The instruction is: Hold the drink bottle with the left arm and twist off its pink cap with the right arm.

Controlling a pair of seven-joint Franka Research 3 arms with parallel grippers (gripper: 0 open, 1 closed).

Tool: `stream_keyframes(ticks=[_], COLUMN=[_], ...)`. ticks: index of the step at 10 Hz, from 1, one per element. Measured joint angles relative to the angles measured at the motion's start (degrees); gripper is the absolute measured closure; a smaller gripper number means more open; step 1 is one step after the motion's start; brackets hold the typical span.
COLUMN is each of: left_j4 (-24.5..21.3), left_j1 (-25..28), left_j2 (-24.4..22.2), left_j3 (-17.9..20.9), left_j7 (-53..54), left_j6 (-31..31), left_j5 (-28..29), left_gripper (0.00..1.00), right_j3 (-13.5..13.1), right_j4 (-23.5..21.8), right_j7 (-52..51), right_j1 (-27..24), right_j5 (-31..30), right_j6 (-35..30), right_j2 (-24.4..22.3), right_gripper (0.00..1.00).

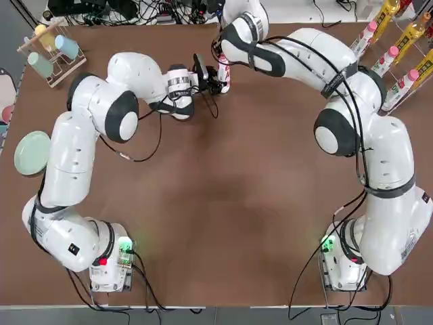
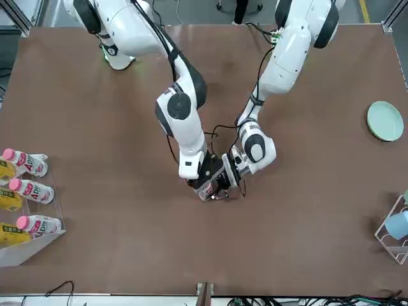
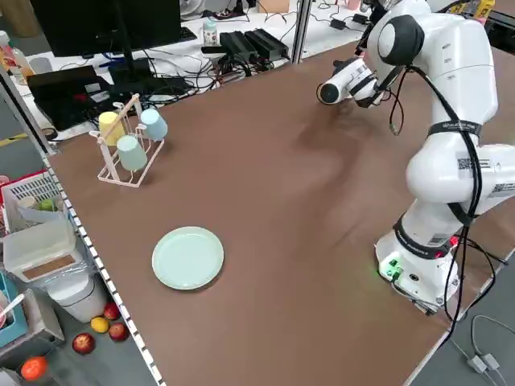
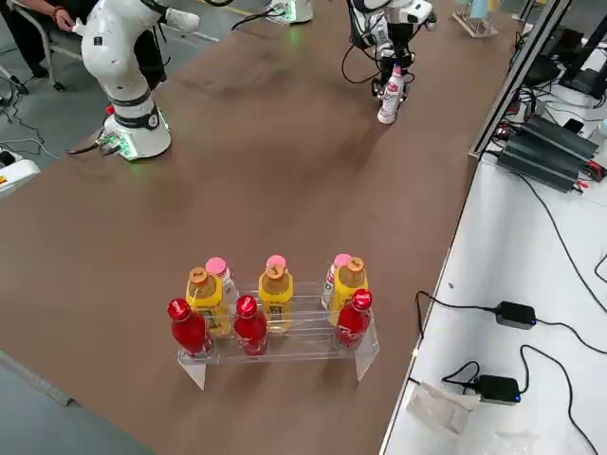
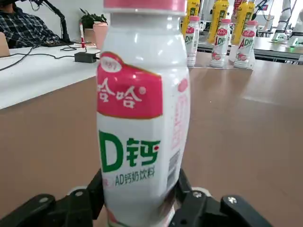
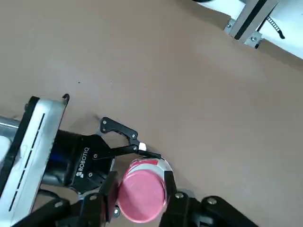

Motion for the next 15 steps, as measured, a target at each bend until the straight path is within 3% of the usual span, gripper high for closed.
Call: stream_keyframes(ticks=[10, 15], left_j4=[0.0, 0.5], left_j1=[0.0, 0.0], left_j2=[0.0, 0.3], left_j3=[0.0, 0.0], left_j7=[0.0, 0.0], left_j6=[0.0, 0.0], left_j5=[0.0, 0.0], left_gripper=[0.39, 0.39], right_j3=[0.0, 0.0], right_j4=[0.1, 0.6], right_j7=[-0.5, -0.5], right_j1=[0.0, -0.4], right_j5=[0.2, 3.9], right_j6=[0.0, -0.8], right_j2=[-0.2, -1.9], right_gripper=[0.57, 0.57])
